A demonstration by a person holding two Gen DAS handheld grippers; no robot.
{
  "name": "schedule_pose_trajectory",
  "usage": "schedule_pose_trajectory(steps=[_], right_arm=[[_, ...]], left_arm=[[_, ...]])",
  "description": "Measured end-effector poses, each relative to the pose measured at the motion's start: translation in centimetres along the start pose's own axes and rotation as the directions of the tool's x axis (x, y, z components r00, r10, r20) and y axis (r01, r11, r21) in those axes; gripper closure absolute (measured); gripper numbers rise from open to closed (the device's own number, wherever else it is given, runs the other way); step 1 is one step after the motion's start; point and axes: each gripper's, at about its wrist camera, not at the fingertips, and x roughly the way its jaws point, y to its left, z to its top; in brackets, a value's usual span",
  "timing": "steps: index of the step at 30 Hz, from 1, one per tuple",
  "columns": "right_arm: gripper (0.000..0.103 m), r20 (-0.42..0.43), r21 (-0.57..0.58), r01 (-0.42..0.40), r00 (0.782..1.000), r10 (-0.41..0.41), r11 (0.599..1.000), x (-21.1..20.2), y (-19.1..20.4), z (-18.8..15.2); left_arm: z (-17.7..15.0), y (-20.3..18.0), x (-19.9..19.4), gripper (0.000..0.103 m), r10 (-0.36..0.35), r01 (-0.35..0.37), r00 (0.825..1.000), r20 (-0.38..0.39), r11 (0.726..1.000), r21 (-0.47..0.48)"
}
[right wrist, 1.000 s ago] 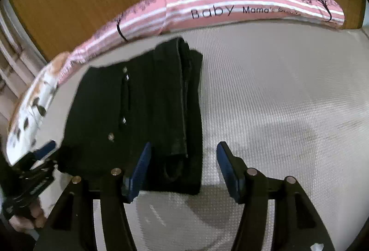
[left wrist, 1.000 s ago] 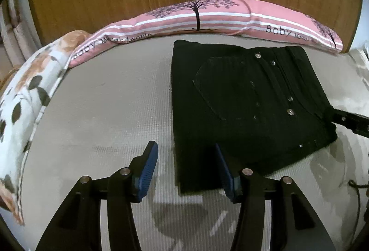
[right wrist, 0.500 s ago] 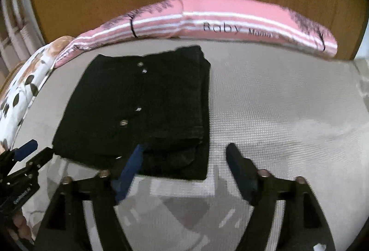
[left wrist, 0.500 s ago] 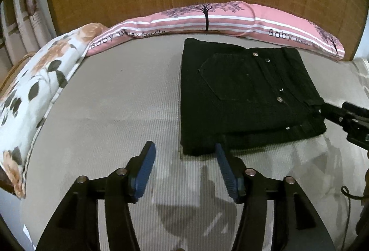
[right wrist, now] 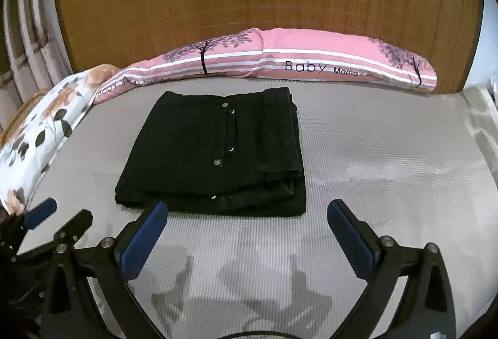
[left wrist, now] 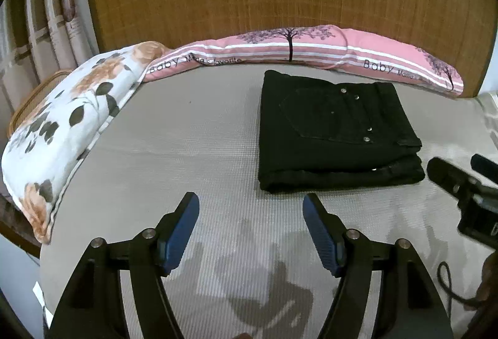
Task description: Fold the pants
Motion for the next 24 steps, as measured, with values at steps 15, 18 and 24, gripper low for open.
schedule_pose_trajectory(steps=[15, 18, 24], right_arm=[[0.001, -0.015, -0.008, -0.001, 1.000, 0.001, 1.000, -0.6, 0.6, -0.9], [0.001, -0.029, 0.000, -0.011, 1.000, 0.011, 1.000, -0.4, 0.6, -1.1], [0.001, -0.047, -0.002, -0.011, 0.999, 0.011, 1.000, 0.4, 0.2, -1.3]], left_arm=[[-0.6, -0.7, -0.7, 0.033, 0.017, -0.017, 1.000, 0.005, 0.999, 0.029], [-0.7, -0.8, -0.6, 0.033, 0.018, -0.018, 1.000, 0.005, 0.999, 0.035], [-0.7, -0.8, -0.5, 0.033, 0.016, -0.016, 1.000, -0.001, 0.999, 0.038]])
